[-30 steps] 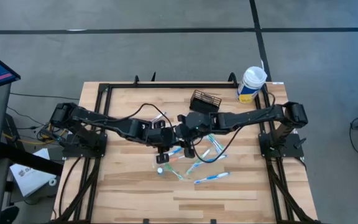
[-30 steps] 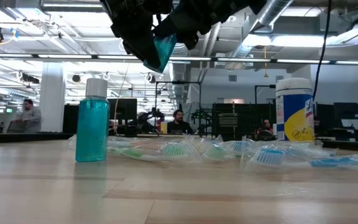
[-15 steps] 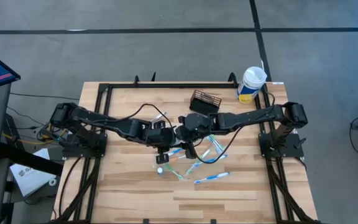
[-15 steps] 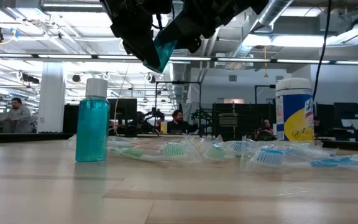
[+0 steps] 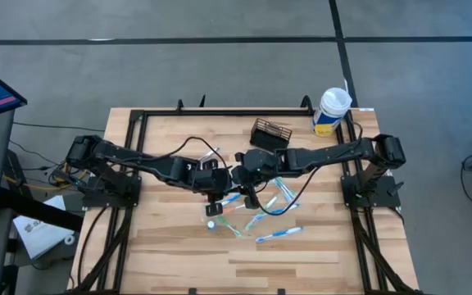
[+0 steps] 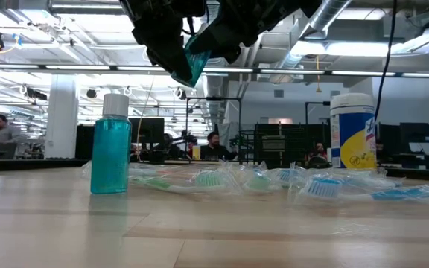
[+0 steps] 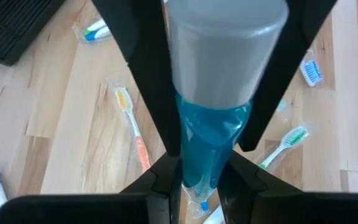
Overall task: Pick & Place toothbrushing station
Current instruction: Put the left mouthwash bottle into the mesh organizer, then put the mouthwash bottle into the mesh organizer
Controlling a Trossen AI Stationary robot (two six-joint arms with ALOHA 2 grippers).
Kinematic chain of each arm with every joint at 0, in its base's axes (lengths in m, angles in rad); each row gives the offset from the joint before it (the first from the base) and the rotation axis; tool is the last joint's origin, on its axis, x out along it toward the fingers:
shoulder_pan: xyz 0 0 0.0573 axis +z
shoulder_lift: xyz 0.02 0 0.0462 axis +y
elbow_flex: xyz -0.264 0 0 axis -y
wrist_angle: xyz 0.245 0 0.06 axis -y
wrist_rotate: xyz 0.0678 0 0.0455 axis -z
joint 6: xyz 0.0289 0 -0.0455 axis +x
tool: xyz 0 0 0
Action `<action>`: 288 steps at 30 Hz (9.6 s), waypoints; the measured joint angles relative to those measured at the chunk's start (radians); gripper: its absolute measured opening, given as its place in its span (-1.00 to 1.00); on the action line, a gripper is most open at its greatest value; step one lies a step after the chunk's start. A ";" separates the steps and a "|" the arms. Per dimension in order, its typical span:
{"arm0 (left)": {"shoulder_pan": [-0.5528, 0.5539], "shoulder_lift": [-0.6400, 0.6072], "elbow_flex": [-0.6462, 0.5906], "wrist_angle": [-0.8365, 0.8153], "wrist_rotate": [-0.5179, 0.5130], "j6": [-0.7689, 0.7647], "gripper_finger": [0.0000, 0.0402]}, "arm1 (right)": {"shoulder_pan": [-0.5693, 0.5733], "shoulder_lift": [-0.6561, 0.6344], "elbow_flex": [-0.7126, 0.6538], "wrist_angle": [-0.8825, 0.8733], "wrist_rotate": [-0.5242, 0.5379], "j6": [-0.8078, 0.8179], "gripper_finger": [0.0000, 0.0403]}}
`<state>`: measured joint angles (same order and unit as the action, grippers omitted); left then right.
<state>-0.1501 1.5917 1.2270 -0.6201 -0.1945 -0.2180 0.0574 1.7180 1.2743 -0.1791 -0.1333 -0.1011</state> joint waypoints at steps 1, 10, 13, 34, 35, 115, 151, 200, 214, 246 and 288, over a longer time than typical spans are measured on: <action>0.000 0.000 0.000 0.000 0.000 0.000 -0.65 | 0.000 0.000 0.000 0.000 0.000 0.000 -0.62; 0.000 -0.012 0.000 -0.002 0.000 0.053 -0.43 | -0.012 -0.005 0.001 -0.036 -0.015 -0.004 -0.62; 0.000 -0.037 0.000 -0.005 -0.021 0.060 -0.39 | -0.018 -0.004 -0.002 -0.067 -0.017 -0.004 -0.62; 0.000 -0.310 -0.280 0.188 -0.094 -0.062 -0.44 | -0.210 -0.101 -0.001 -0.336 0.004 0.042 -0.62; 0.000 -0.320 -0.297 0.203 -0.094 -0.071 -0.44 | -0.225 -0.114 0.000 -0.360 0.004 0.047 -0.62; -0.029 -0.360 -0.410 0.478 -0.094 -0.079 -0.44 | -0.631 0.003 -0.150 -0.243 -0.008 -0.003 -0.62; -0.029 -0.360 -0.410 0.487 -0.094 -0.075 -0.44 | -0.636 0.000 -0.150 -0.253 -0.029 -0.004 -0.51; -0.028 -0.360 -0.410 0.486 -0.105 -0.076 -0.44 | -0.654 -0.019 -0.150 -0.262 -0.075 -0.014 -0.33; -0.028 -0.360 -0.410 0.486 -0.105 -0.076 -0.44 | -0.655 -0.019 -0.150 -0.261 -0.075 -0.015 -0.26; -0.028 -0.360 -0.410 0.481 -0.103 -0.075 -0.44 | -0.588 -0.018 0.093 -0.586 -0.078 -0.022 -0.32; -0.550 -0.134 -0.753 0.910 -0.338 -0.659 -0.44 | -0.463 -0.019 0.166 -0.770 -0.050 -0.006 -0.36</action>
<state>-0.6997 1.4581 0.4743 0.2897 -0.5322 -0.8770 -0.4061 1.6989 1.4399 -0.9492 -0.1829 -0.1069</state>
